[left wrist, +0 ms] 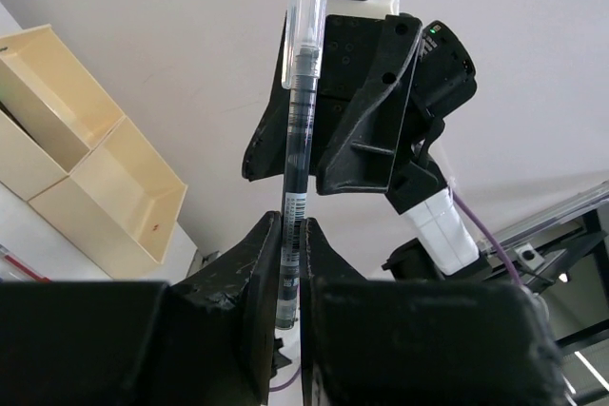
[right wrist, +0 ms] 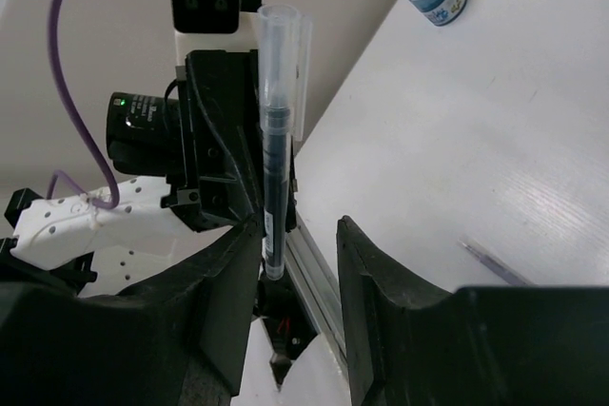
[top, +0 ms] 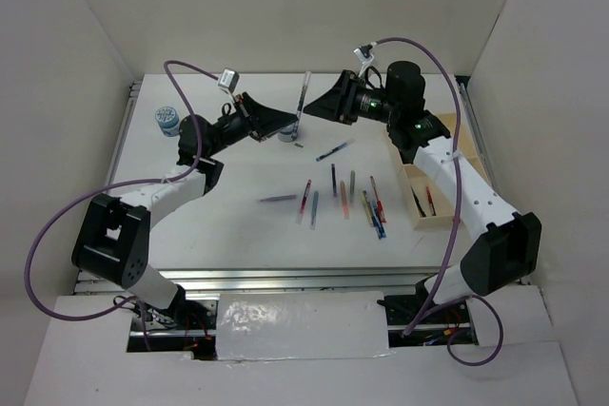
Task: Sort the stationery into containers
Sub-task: Place the pen in the storage box.
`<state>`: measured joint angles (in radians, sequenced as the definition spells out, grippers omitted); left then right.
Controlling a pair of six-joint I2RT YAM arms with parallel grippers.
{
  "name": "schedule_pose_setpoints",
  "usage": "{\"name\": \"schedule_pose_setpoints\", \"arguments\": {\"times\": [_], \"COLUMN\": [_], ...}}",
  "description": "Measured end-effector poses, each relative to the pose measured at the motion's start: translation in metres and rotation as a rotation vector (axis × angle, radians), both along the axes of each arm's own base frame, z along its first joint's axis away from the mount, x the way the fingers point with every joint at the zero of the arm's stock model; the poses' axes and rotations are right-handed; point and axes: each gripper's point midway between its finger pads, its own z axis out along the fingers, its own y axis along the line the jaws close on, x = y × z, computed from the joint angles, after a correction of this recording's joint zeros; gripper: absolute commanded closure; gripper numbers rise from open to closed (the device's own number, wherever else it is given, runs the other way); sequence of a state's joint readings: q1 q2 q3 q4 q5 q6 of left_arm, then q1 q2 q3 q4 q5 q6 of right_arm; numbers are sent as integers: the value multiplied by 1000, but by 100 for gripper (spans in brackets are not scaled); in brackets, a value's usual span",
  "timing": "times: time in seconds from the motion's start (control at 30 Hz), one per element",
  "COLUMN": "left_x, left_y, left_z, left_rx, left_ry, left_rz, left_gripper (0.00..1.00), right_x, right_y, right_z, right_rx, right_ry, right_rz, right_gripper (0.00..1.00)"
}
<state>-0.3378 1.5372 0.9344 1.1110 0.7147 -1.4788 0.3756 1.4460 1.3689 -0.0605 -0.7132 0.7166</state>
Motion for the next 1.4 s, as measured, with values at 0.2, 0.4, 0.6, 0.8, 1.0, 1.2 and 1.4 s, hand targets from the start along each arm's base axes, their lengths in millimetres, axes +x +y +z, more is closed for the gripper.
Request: {"name": "schedule_pose_setpoints", "arguments": {"times": [0.2, 0.4, 0.6, 0.8, 1.0, 1.2, 1.4], "left_x": [0, -1, -5, -3, 22, 67, 48], "left_y": [1, 0, -4, -7, -2, 42, 34], "left_z": [2, 0, -2, -10, -40, -38, -81], "left_rx": [-15, -15, -12, 15, 211, 490, 805], "left_ry": [8, 12, 16, 25, 82, -7, -111], "left_rz": [0, 0, -13, -8, 31, 187, 255], "left_gripper": [100, 100, 100, 25, 1, 1, 1], "right_x": [-2, 2, 6, 9, 30, 36, -6], "right_y": [5, 14, 19, 17, -42, -171, -287], "right_z": [8, 9, 5, 5, -3, -27, -107], "right_rx": [14, 16, 15, 14, -86, -491, -952], "right_ry": [-30, -38, -32, -32, -79, -207, -158], "right_rz": [16, 32, 38, 35, -81, -283, -374], "right_gripper": [57, 61, 73, 95, 100, 100, 100]}}
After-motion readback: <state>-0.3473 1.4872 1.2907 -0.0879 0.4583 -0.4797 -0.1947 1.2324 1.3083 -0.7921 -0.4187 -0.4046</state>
